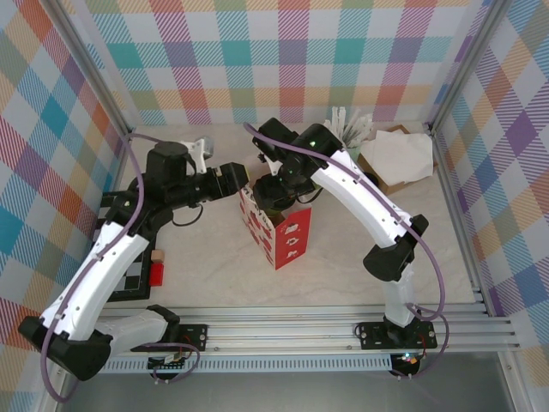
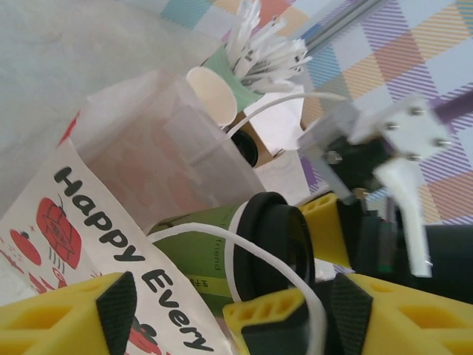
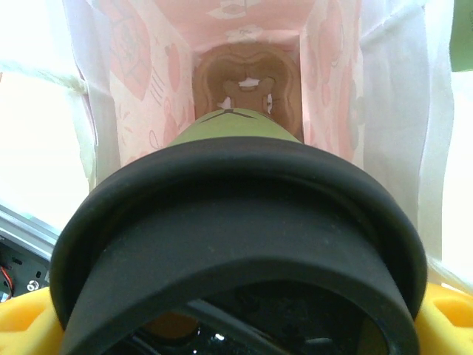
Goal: Pack the takeout coffee
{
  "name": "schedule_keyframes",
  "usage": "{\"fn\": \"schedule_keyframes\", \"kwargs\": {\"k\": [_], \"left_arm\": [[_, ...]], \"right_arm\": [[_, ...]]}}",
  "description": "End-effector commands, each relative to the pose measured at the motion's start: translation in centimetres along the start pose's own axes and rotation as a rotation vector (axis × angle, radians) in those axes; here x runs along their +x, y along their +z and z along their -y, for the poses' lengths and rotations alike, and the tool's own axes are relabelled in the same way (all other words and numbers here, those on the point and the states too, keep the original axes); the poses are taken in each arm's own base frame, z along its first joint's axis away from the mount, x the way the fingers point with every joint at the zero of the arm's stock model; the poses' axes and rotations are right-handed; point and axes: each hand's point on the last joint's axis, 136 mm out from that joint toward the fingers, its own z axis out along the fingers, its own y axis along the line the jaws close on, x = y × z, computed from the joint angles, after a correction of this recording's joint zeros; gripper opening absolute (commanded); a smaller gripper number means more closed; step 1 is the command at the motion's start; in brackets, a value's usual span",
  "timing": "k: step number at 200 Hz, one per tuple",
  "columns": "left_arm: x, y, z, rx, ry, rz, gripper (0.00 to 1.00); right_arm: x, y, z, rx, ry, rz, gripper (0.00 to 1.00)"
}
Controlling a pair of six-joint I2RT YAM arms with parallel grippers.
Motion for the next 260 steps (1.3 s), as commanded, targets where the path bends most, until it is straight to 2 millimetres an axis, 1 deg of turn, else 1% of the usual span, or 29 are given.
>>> {"fn": "schedule_keyframes", "kwargs": {"k": [1,12,31,58,61,70,89,110,128,148,176,186,221,260], "left_arm": [[0.3,0.6,0.8,0.036,0.014,-0.015,0.65],[0.4,0.6,0.6,0.026,0.016,-0.018,0.56],[0.7,0.2,-0.6,-0.036,0.013,-0.009,0.38],[1.3,-0.5,-1.5,-0.074,0.015,-0.013,0.08],[1.4,-0.5,-1.6,-0.078,0.015,-0.016,0.06],[1.6,-0.7,-2.0,-0.100,0.015,-0.023,0.03],[2.0,-1.4,-2.8,-0.134,0.032,-0.032,0.00],[2.5,-2.1,-3.2,-0.140,0.045,-0.037,0.00],[2.7,-2.2,-2.6,-0.097,0.058,-0.042,0.00],[3.0,-1.5,-1.5,-0.018,0.058,-0.061,0.00],[3.4,-0.3,-1.7,-0.005,0.035,-0.087,0.00],[3.4,0.0,-1.7,-0.001,0.027,-0.091,0.00],[3.5,0.0,-1.6,0.007,0.038,-0.093,0.00],[4.3,-0.8,-0.9,0.047,0.101,-0.140,0.00]], "right_arm": [[-0.8,-0.9,-0.5,-0.020,0.002,0.050,0.63],[-0.8,-0.8,-0.6,-0.024,0.003,0.046,0.63],[-0.9,-0.5,-0.9,-0.040,0.013,0.042,0.63],[-0.9,0.2,-1.8,-0.079,0.031,0.018,0.63],[-0.8,0.3,-1.8,-0.075,0.032,0.015,0.63],[-0.7,0.6,-1.3,-0.049,0.036,0.007,0.63],[-0.2,1.3,0.2,0.042,0.043,-0.016,0.63],[0.4,1.8,1.1,0.092,0.048,-0.052,0.64],[0.8,2.0,1.4,0.117,0.053,-0.073,0.64],[0.7,2.4,0.9,0.094,0.059,-0.077,0.64],[0.5,3.3,-0.5,0.038,0.061,-0.093,0.64],[0.5,3.7,-0.8,0.036,0.055,-0.102,0.64],[0.8,5.3,-0.2,0.083,0.040,-0.136,0.64],[2.1,6.5,0.3,0.101,0.027,-0.220,0.63]]}}
